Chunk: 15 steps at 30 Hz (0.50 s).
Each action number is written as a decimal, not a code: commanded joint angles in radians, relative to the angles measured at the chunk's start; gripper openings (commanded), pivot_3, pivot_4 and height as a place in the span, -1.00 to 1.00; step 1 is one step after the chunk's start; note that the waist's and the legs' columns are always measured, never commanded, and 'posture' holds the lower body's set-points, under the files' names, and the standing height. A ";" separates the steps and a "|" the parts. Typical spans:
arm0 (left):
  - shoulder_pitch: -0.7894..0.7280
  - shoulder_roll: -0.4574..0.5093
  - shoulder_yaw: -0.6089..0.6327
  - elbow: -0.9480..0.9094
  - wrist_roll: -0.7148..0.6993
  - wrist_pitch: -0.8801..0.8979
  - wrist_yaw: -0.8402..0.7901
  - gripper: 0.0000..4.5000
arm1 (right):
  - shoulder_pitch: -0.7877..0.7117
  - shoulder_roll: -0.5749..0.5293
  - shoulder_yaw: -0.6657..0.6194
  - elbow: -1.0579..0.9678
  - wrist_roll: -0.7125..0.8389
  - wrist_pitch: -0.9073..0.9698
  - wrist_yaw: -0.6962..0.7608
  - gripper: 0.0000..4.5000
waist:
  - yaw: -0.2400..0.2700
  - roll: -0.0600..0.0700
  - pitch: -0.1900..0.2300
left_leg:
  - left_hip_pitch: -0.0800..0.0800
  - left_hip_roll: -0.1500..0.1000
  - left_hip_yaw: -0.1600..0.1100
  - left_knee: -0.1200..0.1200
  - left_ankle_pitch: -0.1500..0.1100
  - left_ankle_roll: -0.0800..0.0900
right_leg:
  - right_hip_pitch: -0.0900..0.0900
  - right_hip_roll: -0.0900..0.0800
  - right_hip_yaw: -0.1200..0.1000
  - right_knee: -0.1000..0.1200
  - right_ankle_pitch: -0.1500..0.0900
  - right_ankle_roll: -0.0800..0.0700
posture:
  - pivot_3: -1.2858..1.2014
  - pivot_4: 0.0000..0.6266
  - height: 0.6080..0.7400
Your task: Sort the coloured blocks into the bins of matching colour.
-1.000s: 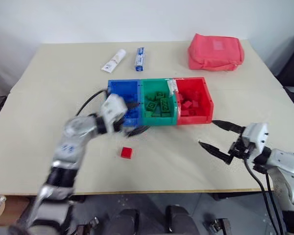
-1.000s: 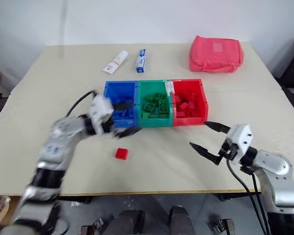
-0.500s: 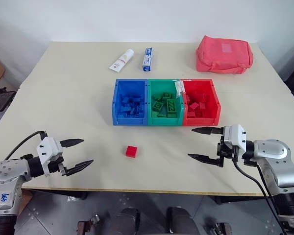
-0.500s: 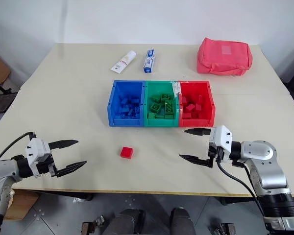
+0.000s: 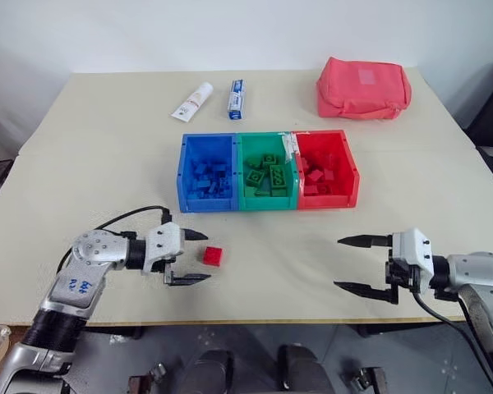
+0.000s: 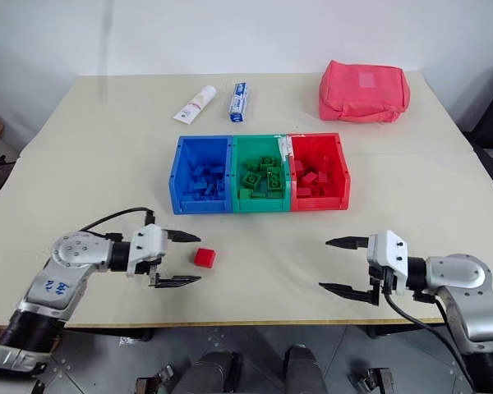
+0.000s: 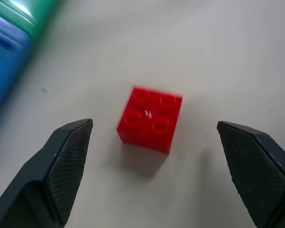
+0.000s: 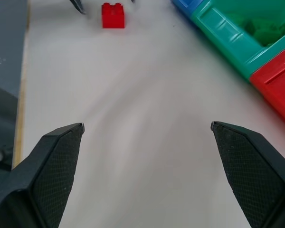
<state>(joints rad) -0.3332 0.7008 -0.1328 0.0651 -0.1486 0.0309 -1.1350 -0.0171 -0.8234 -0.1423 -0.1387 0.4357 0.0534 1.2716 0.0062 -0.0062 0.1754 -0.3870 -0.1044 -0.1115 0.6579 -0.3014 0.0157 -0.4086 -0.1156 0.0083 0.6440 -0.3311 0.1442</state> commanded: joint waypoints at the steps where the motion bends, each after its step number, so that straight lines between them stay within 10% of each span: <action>1: -0.038 -0.026 -0.047 0.050 0.052 -0.042 0.011 0.90 | 0.026 -0.015 -0.039 -0.065 0.026 0.016 -0.017 1.00 | 0.005 0.000 0.000 | 0.000 0.000 0.000 0.001 0.000 0.000 | 0.000 0.000 0.000 0.000 0.000 0.000 | 0.03 -0.52 1.00; 11: -0.069 -0.046 -0.062 0.053 0.035 0.011 -0.016 -0.35 | 0.116 -0.017 -0.084 -0.127 0.024 0.044 -0.060 1.00 | 0.020 0.000 0.000 | 0.000 -0.001 -0.001 0.004 0.000 0.001 | 0.002 -0.001 0.000 0.001 0.000 0.001 | 0.03 -0.52 1.00; 15: -0.125 -0.171 0.003 -0.065 -0.143 0.231 0.054 -0.35 | 0.137 0.068 -0.167 -0.142 0.054 0.047 -0.194 1.00 | 0.022 0.000 0.000 | 0.000 -0.001 -0.001 0.004 0.000 0.001 | 0.001 0.000 0.000 0.001 0.000 0.001 | 0.03 -0.52 1.00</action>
<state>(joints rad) -0.4261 0.5525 -0.1542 0.0763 -0.2243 0.2091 -1.1029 0.1217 -0.7775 -0.2621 -0.2414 0.4614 0.1088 1.1325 0.0281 -0.0064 0.1755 -0.3882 -0.1058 -0.1134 0.6624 -0.3015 0.0169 -0.4071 -0.1162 0.0083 0.6451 -0.3307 0.1448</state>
